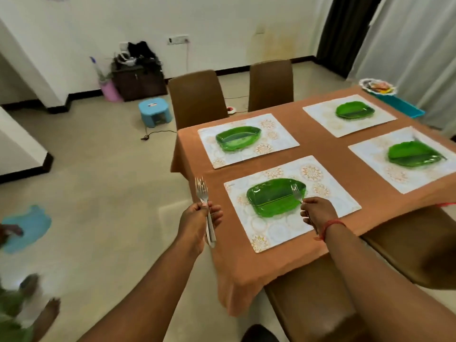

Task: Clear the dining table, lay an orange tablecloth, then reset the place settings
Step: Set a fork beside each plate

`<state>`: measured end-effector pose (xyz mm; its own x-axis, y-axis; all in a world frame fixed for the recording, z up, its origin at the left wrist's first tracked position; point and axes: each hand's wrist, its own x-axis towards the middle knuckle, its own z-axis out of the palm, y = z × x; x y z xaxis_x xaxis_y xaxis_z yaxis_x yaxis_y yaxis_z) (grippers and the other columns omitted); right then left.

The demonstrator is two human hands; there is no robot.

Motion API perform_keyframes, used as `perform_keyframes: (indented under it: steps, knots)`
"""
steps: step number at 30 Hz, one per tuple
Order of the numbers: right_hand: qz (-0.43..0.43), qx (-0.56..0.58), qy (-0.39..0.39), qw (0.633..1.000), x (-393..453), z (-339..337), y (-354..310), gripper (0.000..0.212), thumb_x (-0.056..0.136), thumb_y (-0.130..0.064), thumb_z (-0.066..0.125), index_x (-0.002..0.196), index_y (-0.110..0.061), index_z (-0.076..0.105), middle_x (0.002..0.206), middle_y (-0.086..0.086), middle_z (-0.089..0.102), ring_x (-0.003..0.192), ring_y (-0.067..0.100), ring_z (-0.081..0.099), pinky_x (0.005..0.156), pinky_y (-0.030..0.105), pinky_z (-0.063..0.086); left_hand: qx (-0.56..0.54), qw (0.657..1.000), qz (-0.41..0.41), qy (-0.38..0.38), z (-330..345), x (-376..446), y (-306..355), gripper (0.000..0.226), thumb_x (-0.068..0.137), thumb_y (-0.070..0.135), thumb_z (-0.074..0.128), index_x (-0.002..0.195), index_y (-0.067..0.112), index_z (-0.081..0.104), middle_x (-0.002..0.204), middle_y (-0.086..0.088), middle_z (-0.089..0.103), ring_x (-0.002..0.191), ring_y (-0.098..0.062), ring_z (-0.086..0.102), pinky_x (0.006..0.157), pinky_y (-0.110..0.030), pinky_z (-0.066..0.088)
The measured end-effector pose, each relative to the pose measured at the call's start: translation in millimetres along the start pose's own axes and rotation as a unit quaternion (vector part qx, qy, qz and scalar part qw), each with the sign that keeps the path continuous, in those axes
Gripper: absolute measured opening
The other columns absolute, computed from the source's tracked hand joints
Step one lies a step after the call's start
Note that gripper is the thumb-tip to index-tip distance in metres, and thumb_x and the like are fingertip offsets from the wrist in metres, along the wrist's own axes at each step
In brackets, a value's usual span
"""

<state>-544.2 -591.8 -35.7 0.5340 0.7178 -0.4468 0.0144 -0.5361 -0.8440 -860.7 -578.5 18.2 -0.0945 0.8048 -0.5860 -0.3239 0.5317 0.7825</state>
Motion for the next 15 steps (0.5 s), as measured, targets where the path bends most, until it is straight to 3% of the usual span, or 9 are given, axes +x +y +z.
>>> perform_keyframes:
  steps: [7,10,15]
  knots:
    - [0.026,-0.052,0.068,0.996,73,-17,-2,0.019,0.090,0.005,0.056,0.105,-0.001,0.067,0.080,0.015,0.061,0.063,0.022,0.055,0.056,0.030,0.048,0.024,0.999,-0.021,-0.018,39,63,15,0.020,0.106,0.013,0.046,0.104,0.005,0.064,0.088,-0.014,0.076,0.076,-0.024,0.075,0.064,-0.032,0.061]
    - [0.022,-0.109,0.081,0.990,123,-28,-1,0.023,0.089,0.004,0.058,0.108,0.001,0.069,0.095,0.018,0.065,0.084,0.028,0.058,0.082,0.044,0.053,0.026,0.999,-0.028,-0.006,59,91,21,0.018,0.105,0.013,0.047,0.104,0.005,0.063,0.092,-0.016,0.077,0.078,-0.025,0.076,0.066,-0.034,0.061]
    - [0.013,-0.222,0.076,0.972,190,-41,-1,0.027,0.090,0.001,0.053,0.111,-0.003,0.070,0.125,0.019,0.063,0.117,0.037,0.056,0.101,0.041,0.046,0.007,1.000,-0.019,0.008,81,123,36,0.017,0.105,0.009,0.045,0.106,0.003,0.062,0.090,-0.015,0.077,0.082,-0.028,0.076,0.066,-0.035,0.062]
